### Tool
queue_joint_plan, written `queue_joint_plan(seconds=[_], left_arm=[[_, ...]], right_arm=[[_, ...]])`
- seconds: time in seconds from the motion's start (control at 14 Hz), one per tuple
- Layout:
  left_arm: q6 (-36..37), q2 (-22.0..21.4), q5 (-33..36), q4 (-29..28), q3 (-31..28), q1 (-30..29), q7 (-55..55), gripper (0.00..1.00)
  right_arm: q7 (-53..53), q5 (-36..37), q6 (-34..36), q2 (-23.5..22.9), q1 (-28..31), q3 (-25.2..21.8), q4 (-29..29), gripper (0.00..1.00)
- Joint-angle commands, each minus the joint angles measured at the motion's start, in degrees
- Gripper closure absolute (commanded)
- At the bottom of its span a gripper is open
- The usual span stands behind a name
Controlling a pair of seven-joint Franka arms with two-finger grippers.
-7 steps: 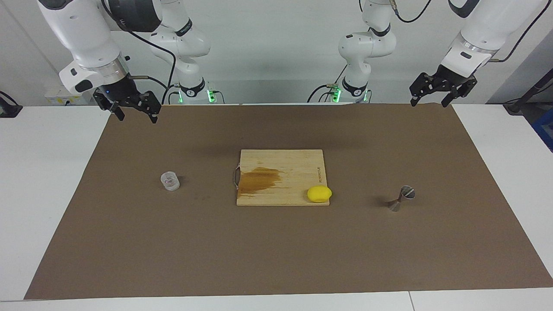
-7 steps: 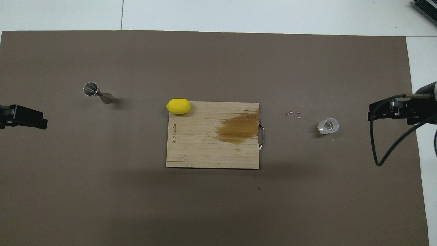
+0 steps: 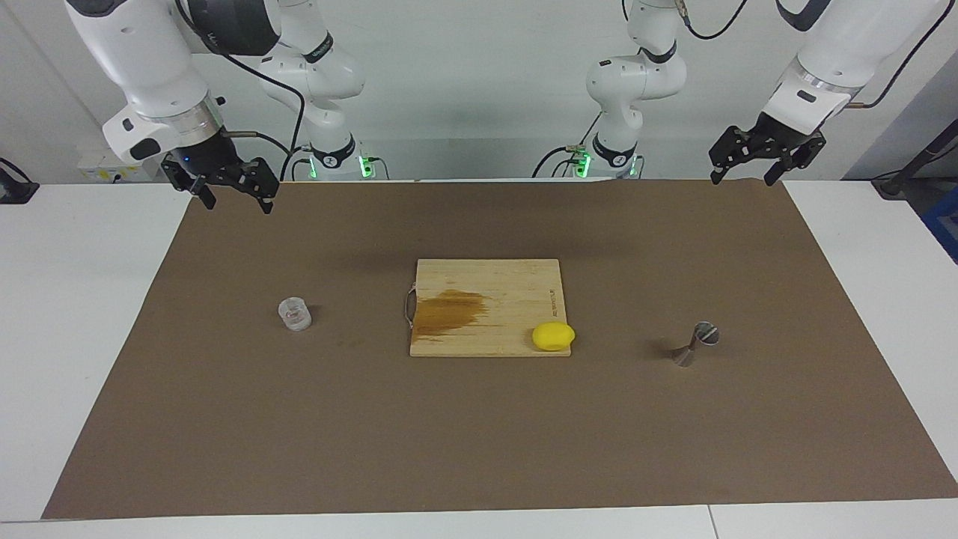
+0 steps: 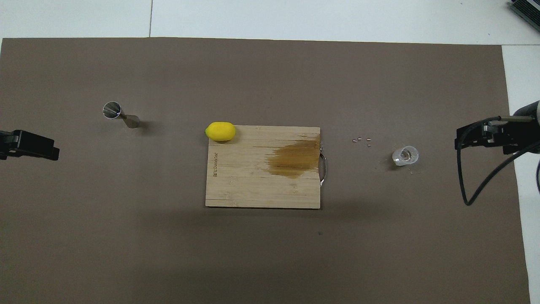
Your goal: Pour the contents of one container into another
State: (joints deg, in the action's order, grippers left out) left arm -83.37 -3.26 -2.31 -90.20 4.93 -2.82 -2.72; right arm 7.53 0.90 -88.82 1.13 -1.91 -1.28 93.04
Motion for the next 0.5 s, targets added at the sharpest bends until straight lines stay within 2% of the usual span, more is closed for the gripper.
queue_joint_plan(seconds=[0.0,0.29,0.43], left_arm=[[0.8,-0.8,-0.3,-0.6,-0.2,0.5,0.3,0.0],[-4.0,-1.2,0.3,-3.1,0.1,1.8,1.9,0.0],[-4.1,-0.3,0.6,-2.8,0.0,2.1,2.1,0.0]], right_arm=[[0.2,-0.3,0.2,1.3,0.6,0.3,1.4,0.0],[0.2,-0.3,0.2,1.3,0.6,0.4,1.4,0.0],[0.2,-0.3,0.2,1.3,0.6,0.4,1.4,0.0]])
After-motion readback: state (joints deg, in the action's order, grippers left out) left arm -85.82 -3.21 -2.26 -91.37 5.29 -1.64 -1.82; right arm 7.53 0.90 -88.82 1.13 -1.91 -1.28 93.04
